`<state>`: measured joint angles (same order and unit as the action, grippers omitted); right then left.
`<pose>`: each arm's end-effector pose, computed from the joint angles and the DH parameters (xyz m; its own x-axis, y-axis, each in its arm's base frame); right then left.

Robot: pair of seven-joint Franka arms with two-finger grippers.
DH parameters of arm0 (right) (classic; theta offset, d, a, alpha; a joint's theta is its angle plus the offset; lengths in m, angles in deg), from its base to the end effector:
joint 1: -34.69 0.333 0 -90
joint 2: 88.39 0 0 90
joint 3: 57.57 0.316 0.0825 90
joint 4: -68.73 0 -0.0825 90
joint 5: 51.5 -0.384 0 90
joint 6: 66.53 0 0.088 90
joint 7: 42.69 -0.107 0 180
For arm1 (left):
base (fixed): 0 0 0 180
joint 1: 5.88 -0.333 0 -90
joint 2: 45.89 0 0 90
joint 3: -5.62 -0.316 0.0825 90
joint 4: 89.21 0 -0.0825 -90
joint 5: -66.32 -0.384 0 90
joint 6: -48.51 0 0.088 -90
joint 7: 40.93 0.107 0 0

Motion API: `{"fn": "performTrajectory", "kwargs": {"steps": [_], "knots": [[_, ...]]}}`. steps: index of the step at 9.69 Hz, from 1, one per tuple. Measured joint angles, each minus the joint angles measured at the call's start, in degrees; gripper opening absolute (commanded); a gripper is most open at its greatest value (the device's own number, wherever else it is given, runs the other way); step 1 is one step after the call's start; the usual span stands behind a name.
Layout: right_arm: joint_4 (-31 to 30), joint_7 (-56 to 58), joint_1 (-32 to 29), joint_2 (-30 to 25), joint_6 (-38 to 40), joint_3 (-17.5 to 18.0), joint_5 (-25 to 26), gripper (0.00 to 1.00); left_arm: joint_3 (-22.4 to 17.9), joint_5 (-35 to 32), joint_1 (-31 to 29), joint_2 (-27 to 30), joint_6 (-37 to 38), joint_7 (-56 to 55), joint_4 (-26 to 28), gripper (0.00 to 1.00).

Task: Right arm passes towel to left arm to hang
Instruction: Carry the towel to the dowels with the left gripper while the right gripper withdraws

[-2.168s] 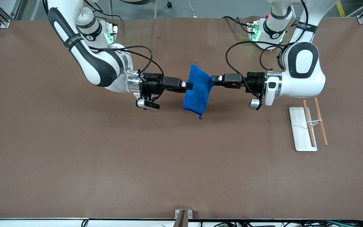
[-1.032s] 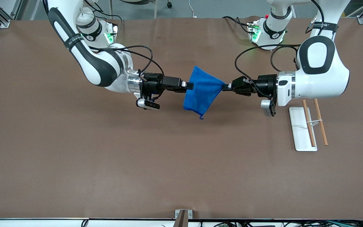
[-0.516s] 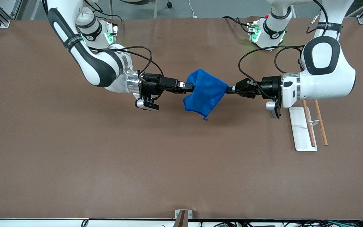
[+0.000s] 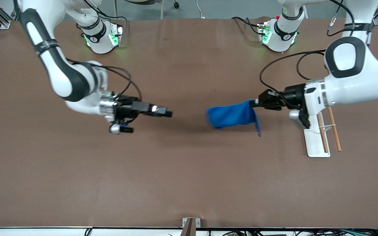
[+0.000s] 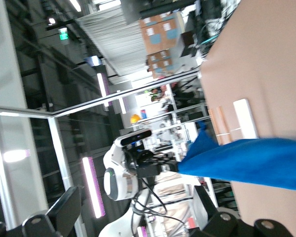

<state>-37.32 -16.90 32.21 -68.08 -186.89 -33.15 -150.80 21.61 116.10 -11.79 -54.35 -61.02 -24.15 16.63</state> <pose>0.5978 0.2660 0.3941 0.9608 -0.1653 -0.2224 -0.2274 -0.0118 -0.9737 0.5831 -0.1519 0.4652 0.9933 -0.1138 0.0212 -0.0912 -0.6562 0.7490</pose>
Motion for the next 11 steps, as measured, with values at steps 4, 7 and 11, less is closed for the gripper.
{"fn": "performTrajectory", "kwargs": {"steps": [4,7,11], "knots": [[0.58,-3.87,0.02,-0.70,-0.18,-9.87,29.01,1.00,-6.04,-20.74,-0.27,0.01,-0.11,0.72,-4.85,0.00],[0.90,-9.98,-0.03,-3.56,-0.09,-16.63,51.21,1.00,-13.74,-24.73,-0.29,0.02,-0.14,1.73,-6.00,0.00],[1.28,-21.26,0.16,-10.64,2.60,-23.18,77.68,1.00,-24.53,-29.75,-0.62,-0.05,-0.13,2.70,-5.99,0.00]]}}
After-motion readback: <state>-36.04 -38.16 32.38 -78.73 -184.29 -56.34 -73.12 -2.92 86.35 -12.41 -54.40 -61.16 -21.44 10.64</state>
